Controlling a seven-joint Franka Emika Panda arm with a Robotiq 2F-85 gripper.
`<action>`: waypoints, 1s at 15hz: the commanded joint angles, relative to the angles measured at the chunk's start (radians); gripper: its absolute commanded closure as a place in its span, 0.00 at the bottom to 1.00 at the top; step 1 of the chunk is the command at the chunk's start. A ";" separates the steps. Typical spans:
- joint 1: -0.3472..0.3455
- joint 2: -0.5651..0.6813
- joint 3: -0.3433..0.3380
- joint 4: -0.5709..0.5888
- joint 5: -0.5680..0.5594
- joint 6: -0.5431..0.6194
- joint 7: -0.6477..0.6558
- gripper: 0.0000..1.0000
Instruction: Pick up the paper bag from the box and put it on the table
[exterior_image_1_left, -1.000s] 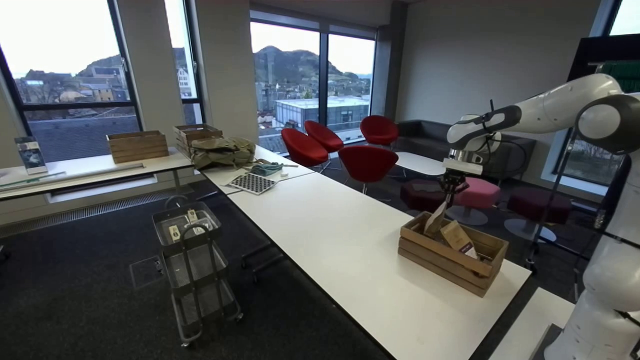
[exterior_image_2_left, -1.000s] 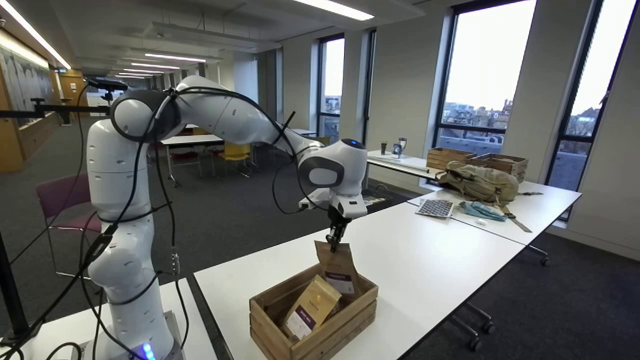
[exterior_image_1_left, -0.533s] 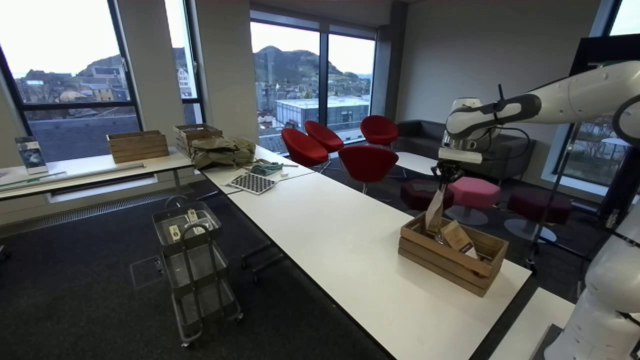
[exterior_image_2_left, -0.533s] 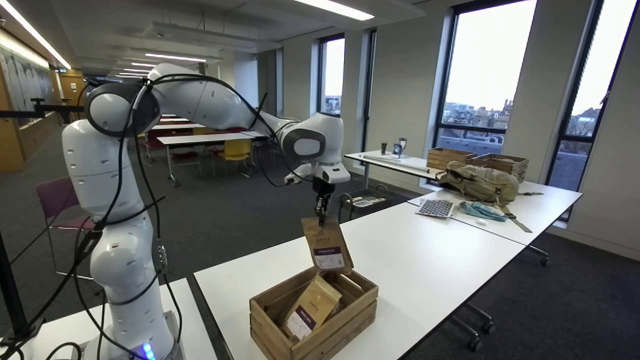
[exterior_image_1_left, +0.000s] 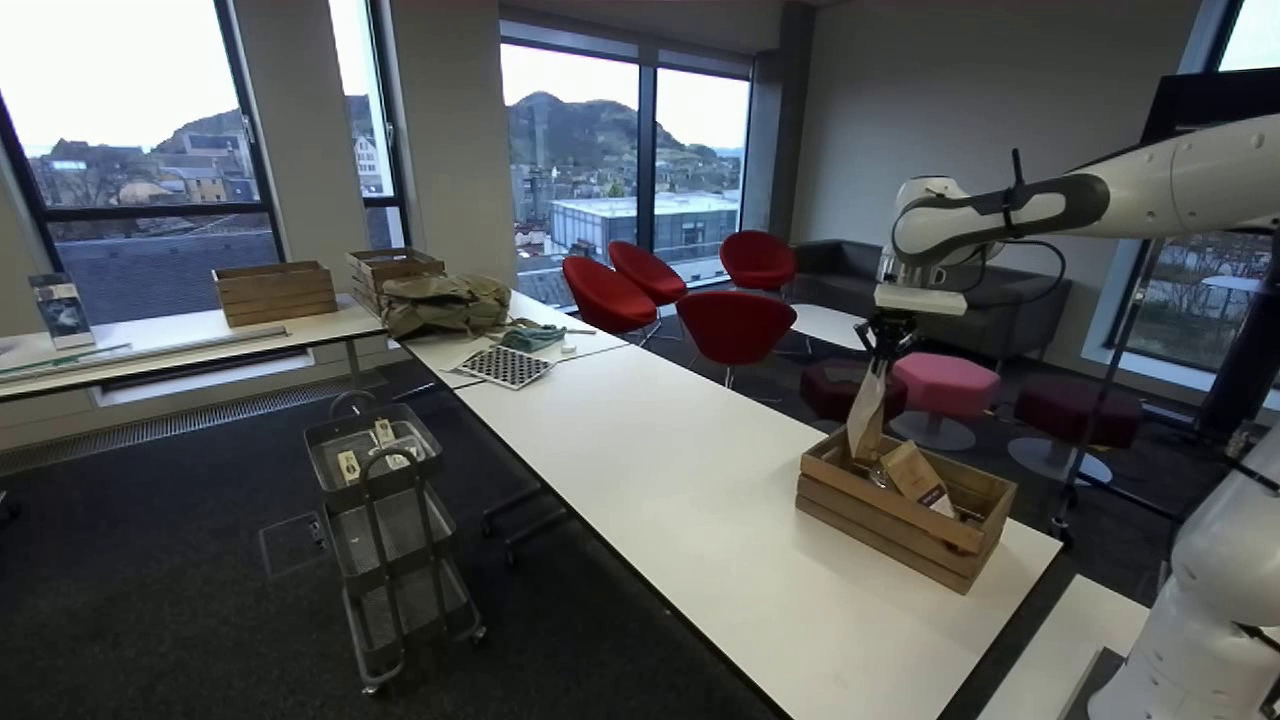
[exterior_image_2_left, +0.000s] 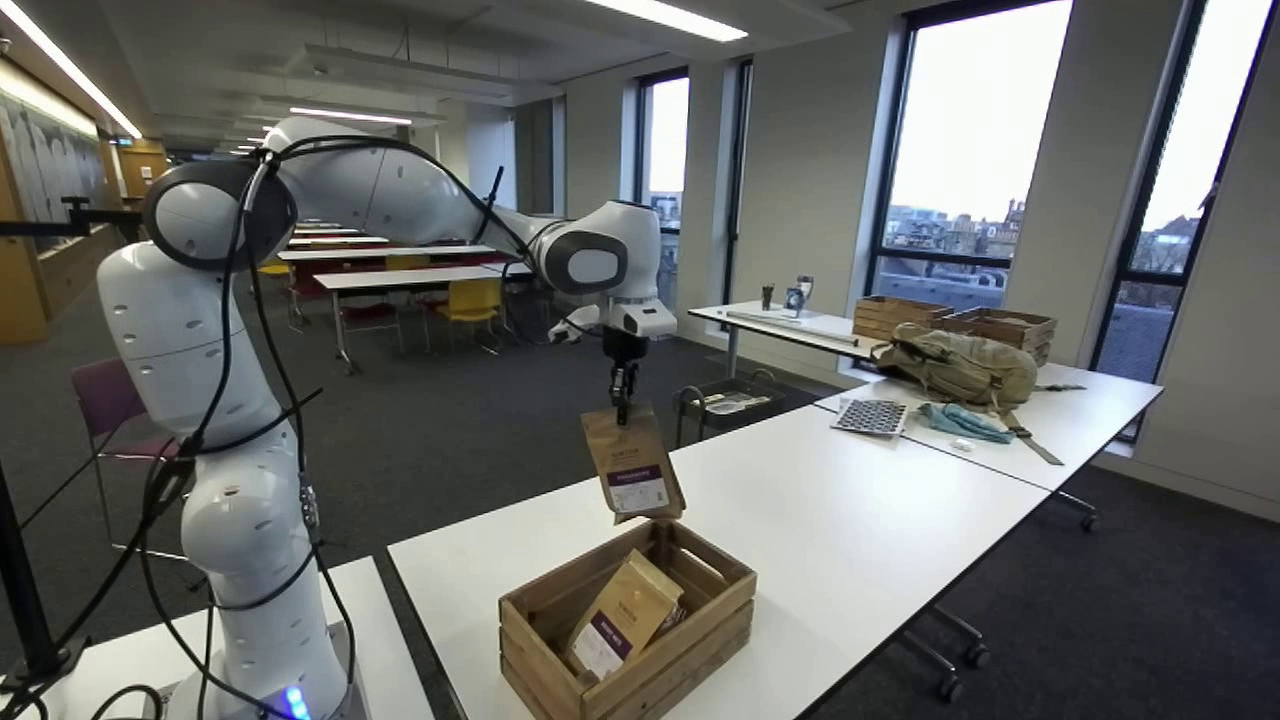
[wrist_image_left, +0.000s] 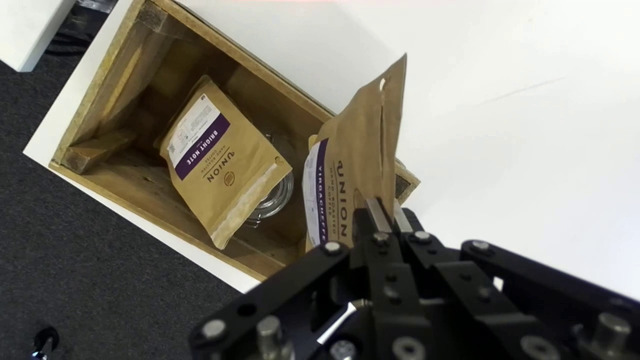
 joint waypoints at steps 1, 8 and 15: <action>0.034 -0.032 0.033 -0.040 0.010 -0.053 -0.040 1.00; 0.105 0.018 0.107 -0.079 0.001 -0.087 -0.049 1.00; 0.145 0.168 0.121 -0.042 0.047 -0.118 -0.118 1.00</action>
